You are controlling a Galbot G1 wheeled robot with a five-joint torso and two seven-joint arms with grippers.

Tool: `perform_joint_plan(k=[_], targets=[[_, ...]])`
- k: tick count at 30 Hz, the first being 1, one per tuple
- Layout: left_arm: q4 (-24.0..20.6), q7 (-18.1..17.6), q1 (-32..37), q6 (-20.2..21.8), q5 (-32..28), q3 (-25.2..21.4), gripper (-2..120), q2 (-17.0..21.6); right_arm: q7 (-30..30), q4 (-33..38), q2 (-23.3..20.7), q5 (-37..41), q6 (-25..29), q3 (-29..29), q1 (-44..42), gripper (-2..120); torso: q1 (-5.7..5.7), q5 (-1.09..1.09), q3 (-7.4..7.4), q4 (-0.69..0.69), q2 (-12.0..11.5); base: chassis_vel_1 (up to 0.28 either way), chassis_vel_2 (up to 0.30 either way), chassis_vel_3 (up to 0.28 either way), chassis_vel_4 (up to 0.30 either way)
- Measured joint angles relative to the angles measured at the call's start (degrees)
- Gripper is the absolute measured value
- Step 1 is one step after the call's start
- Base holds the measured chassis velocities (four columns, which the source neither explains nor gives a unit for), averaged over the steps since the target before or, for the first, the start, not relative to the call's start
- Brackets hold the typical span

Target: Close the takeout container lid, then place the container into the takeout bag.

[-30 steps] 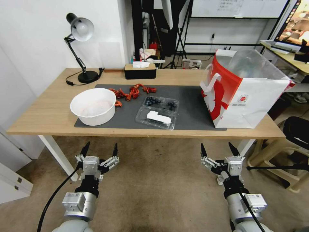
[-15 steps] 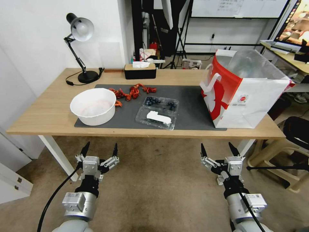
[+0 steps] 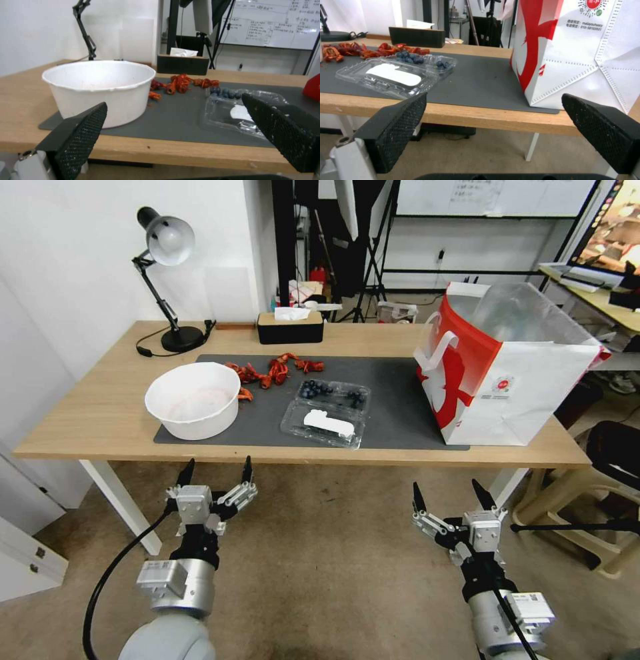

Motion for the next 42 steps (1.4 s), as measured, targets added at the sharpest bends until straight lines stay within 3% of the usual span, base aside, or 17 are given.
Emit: perform_joint_plan(k=[1,3,5,17,21,29,30,33,35,42], targets=[[0.0,0.0,0.0,0.0,0.0,0.0,100,0.0,0.0,0.0,0.0,0.0,0.0,0.0,0.0,100,0.0,0.0,0.0,0.0,0.0,0.0,0.0,0.0,0.0],[-0.02,-3.5,-1.37,-0.33,-2.76,2.58,100,2.54,0.11,-0.15,0.03,0.04,0.0,0.16,0.16,100,0.0,0.01,0.0,-0.02,0.0,0.0,0.0,0.0,0.0],[0.31,-3.98,-1.52,-0.82,-3.39,3.16,100,3.13,0.13,-0.23,0.1,0.05,-0.01,0.19,0.24,100,0.0,0.0,0.0,0.0,0.0,0.0,0.0,0.0,0.0],[0.6,-3.4,-0.78,-1.16,-3.45,3.24,100,3.07,0.34,-0.2,0.29,0.06,-0.08,0.32,0.22,100,0.0,0.0,0.0,0.01,0.0,0.0,0.0,0.0,0.0],[1.06,-2.55,-1.3,-0.64,-7.41,3.32,100,3.66,0.51,-0.17,0.19,0.17,-0.08,0.39,0.08,100,0.0,0.01,-0.01,0.01,0.0,0.0,0.0,0.0,0.0],[1.41,-1.85,-6.12,2.8,-25.43,4.47,100,4.75,0.55,-1.19,0.22,0.31,1.03,0.38,-0.2,100,0.0,0.0,-0.01,0.0,0.0,0.0,0.0,0.0,0.0],[1.41,-1.85,-6.12,2.8,-25.43,4.47,100,4.75,0.55,-1.19,0.22,0.31,1.03,0.38,-0.2,100,0.0,0.0,-0.01,0.0,0.0,0.0,0.0,0.0,0.0],[1.61,-1.33,-9.15,2.92,-33.97,5.76,100,4.77,0.53,-1.29,0.38,0.3,1.12,0.4,-0.22,100,0.0,0.01,-0.01,0.0,0.0,0.0,0.0,0.0,0.0],[1.87,-1.14,-9.99,2.92,-35.69,6.08,100,4.86,0.52,-1.3,0.43,0.29,1.12,0.4,-0.22,100,0.0,0.01,-0.01,0.0,0.0,0.0,0.0,0.0,0.0],[5.99,2.65,-17.72,3.29,-47.77,6.78,100,6.92,0.33,-1.35,0.82,0.16,1.12,0.45,-0.34,100,0.0,-0.01,0.0,0.0,0.0,0.0,0.0,0.0,0.0]])
